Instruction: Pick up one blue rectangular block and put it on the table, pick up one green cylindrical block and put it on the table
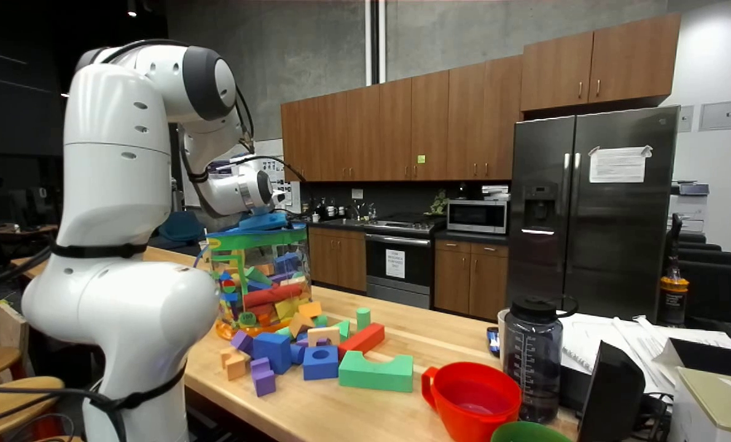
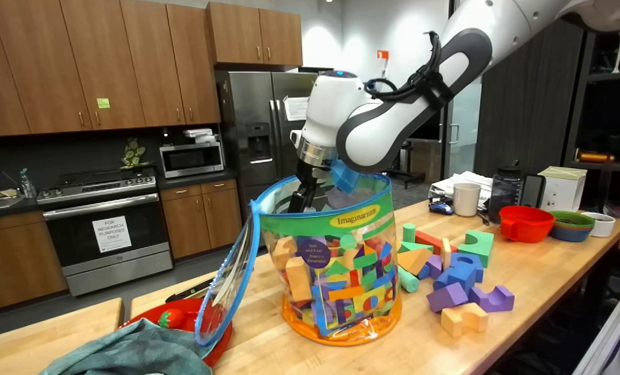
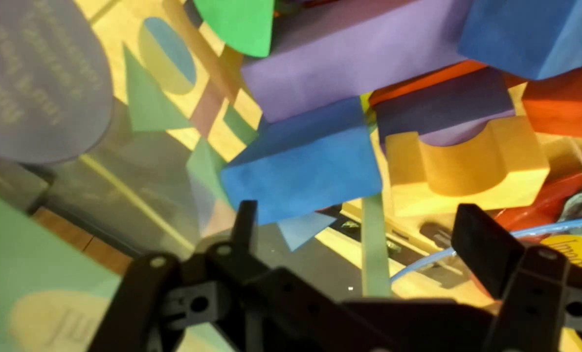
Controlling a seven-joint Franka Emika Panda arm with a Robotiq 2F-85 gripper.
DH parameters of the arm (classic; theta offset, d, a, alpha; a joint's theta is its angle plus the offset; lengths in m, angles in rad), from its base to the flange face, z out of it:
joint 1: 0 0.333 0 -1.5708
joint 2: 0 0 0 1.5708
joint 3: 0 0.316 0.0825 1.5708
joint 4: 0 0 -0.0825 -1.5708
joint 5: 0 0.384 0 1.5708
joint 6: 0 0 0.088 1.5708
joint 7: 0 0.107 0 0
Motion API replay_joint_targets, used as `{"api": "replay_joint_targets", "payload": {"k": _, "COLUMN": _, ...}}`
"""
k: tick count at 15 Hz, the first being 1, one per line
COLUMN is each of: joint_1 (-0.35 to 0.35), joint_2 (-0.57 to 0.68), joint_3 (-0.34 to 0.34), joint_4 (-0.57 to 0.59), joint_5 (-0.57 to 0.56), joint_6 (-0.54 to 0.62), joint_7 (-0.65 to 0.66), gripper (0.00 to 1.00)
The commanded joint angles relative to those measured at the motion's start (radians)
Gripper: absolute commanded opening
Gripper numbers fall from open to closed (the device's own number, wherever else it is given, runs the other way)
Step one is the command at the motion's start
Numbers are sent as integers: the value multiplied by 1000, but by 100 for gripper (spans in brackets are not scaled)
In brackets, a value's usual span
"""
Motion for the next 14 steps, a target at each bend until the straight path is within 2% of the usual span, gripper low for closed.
{"api": "replay_joint_targets", "payload": {"k": 1, "joint_1": 11, "joint_2": -13, "joint_3": 16, "joint_4": -25, "joint_5": 48, "joint_6": -57, "joint_7": -17, "gripper": 100}}
{"api": "replay_joint_targets", "payload": {"k": 3, "joint_1": 14, "joint_2": -12, "joint_3": 16, "joint_4": -36, "joint_5": 25, "joint_6": -59, "joint_7": -9, "gripper": 100}}
{"api": "replay_joint_targets", "payload": {"k": 11, "joint_1": 18, "joint_2": 12, "joint_3": -43, "joint_4": -52, "joint_5": -350, "joint_6": 54, "joint_7": 114, "gripper": 100}}
{"api": "replay_joint_targets", "payload": {"k": 14, "joint_1": 22, "joint_2": 30, "joint_3": -48, "joint_4": -57, "joint_5": -438, "joint_6": 73, "joint_7": 180, "gripper": 100}}
